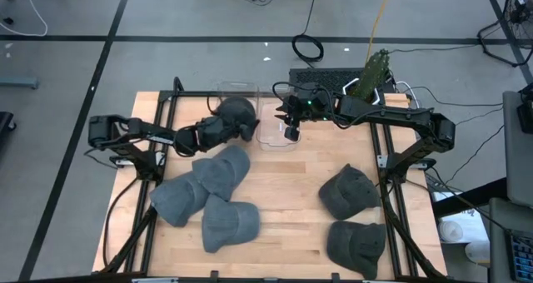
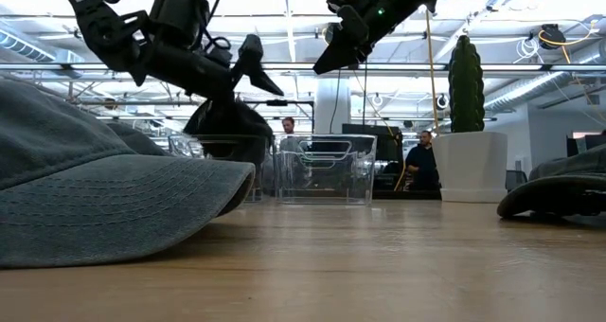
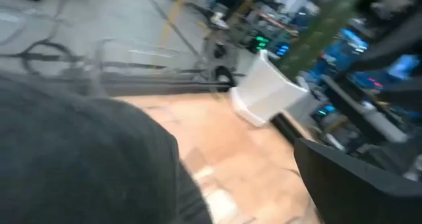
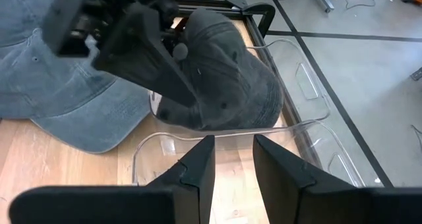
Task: Pick & Place hat
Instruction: Put the top black cap into the left transparent bin
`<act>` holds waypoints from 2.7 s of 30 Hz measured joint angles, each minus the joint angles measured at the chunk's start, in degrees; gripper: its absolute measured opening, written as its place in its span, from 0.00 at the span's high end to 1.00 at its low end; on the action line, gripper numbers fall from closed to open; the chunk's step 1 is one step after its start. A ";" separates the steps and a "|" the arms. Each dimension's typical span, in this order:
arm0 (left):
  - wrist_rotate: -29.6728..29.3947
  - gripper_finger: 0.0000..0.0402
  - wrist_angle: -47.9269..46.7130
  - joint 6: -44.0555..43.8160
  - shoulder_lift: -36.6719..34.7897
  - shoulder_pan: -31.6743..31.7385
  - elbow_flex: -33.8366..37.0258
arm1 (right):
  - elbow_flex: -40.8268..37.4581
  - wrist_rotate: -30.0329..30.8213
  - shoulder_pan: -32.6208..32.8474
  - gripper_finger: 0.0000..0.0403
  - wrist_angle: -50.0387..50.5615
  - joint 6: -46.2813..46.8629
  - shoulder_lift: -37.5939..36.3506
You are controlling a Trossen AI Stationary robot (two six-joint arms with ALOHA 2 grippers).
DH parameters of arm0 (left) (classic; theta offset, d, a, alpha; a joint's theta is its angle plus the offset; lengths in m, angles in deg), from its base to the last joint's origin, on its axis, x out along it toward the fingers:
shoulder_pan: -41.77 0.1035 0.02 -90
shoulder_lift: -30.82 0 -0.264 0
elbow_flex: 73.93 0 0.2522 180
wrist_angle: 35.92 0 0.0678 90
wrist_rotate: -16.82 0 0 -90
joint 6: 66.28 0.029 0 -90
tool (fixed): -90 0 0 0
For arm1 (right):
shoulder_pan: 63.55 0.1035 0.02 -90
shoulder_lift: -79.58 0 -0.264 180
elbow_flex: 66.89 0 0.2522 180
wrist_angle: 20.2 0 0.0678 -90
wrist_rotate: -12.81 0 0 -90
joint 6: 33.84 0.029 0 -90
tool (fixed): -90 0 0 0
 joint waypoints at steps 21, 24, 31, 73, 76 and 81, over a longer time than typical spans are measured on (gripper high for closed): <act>3.42 0.20 -14.53 -0.62 -7.57 -0.05 0.00 | 0.00 0.00 0.00 0.77 0.02 -0.73 0.00; 2.29 0.20 -18.60 -4.04 -10.25 -0.05 0.00 | 0.00 0.01 0.02 0.77 0.00 -0.73 0.00; 0.84 0.20 -33.33 -17.22 -15.70 0.26 0.02 | 0.00 0.01 0.01 0.77 0.00 -0.77 0.00; -14.80 0.20 -62.53 2.43 -34.27 10.99 0.02 | 0.02 0.02 0.00 0.77 -0.39 -0.71 0.00; -13.48 0.20 -60.64 7.96 -31.65 11.16 0.02 | 0.02 0.02 0.00 0.77 -0.44 -0.90 0.00; -7.41 0.28 -52.55 11.93 -29.23 11.09 0.02 | 0.02 0.02 0.00 0.77 -0.40 -0.77 0.00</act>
